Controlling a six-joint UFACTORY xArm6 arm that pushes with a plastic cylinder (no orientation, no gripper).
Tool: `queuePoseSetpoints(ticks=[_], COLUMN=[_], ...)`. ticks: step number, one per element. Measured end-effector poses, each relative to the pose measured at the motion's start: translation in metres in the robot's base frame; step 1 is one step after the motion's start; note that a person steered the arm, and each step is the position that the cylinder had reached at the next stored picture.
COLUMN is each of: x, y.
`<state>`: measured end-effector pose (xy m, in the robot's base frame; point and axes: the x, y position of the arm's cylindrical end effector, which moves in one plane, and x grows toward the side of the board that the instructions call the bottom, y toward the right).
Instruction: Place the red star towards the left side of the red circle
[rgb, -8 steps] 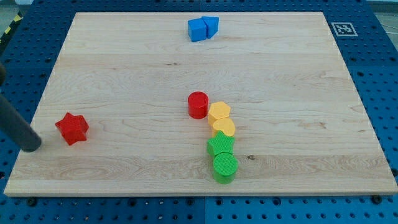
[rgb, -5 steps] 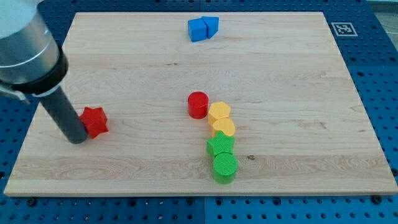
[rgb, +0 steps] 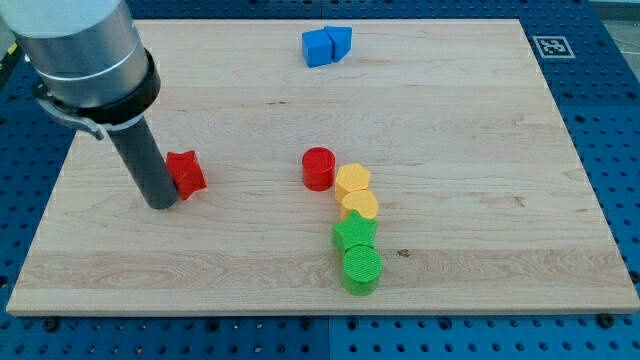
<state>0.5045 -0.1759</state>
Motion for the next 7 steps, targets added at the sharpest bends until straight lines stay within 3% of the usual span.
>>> queuePoseSetpoints(ticks=[7], x=[-0.040], y=[0.014])
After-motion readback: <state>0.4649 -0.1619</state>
